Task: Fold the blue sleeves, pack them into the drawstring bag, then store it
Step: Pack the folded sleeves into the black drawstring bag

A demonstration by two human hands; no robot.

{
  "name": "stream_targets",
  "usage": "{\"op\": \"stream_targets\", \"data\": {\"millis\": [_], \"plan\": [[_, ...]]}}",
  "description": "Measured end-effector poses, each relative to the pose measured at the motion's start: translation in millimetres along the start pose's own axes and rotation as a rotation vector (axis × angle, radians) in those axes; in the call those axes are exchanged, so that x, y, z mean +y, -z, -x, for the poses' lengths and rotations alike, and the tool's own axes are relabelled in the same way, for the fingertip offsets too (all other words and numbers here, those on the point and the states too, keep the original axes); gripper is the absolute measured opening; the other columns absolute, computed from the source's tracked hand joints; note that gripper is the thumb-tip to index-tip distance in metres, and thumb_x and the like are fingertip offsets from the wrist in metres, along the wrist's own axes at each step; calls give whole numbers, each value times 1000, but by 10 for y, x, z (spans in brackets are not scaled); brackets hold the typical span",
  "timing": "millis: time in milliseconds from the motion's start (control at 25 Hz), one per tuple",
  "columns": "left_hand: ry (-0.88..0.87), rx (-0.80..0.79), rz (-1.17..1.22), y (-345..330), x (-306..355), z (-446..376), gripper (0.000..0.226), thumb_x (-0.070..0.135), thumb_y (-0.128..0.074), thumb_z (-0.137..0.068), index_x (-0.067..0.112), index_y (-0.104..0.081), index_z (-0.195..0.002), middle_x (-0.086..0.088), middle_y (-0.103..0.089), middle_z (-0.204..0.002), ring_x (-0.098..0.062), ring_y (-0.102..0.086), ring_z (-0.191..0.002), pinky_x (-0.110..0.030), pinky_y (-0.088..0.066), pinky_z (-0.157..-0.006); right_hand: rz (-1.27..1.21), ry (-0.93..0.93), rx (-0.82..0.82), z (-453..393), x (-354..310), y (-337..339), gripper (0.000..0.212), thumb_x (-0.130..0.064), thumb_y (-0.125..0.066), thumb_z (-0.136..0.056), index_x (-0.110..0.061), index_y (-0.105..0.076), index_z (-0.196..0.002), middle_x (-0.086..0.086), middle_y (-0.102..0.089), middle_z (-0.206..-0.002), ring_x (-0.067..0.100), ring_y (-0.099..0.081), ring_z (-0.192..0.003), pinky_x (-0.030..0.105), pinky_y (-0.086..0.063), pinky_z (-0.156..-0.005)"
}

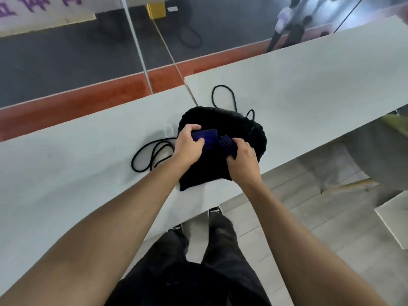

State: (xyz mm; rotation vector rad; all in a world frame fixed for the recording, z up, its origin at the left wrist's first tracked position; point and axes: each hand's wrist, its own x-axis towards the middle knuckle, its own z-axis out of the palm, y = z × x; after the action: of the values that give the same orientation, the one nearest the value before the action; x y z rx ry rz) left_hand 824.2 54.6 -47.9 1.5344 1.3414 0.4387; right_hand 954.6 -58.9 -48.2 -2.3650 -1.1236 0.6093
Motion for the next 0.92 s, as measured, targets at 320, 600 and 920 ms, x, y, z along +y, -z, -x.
{"op": "stream_targets", "data": {"millis": [320,600,920], "plan": [[139,131,139,-467,79,-515,33,4,-66,-89,14,-66,-121,-4,-66,-118,-17,-62,-104,-28,-52,-94,148,258,-417,-718,286,-63,40,-7,-54,-92,-7,-50,-133,17,-58,-123,38,-55,-114,44,-41,-103],[120,-22,-174,-558,-36,-633,29,13,-58,-94,18,-59,-122,-5,-63,-121,-22,-59,-112,-32,-45,-101,283,292,-619,-1022,574,-63,48,-14,-50,-100,-10,-38,-147,20,-54,-135,39,-54,-120,41,-44,-99],[121,98,-491,-451,-4,-784,29,22,-61,-92,26,-59,-121,-3,-63,-119,-28,-58,-114,-47,-44,-101,336,231,-634,-1338,572,80,52,-13,-48,-99,-27,-40,-149,13,-50,-142,39,-53,-124,43,-47,-101]]}}
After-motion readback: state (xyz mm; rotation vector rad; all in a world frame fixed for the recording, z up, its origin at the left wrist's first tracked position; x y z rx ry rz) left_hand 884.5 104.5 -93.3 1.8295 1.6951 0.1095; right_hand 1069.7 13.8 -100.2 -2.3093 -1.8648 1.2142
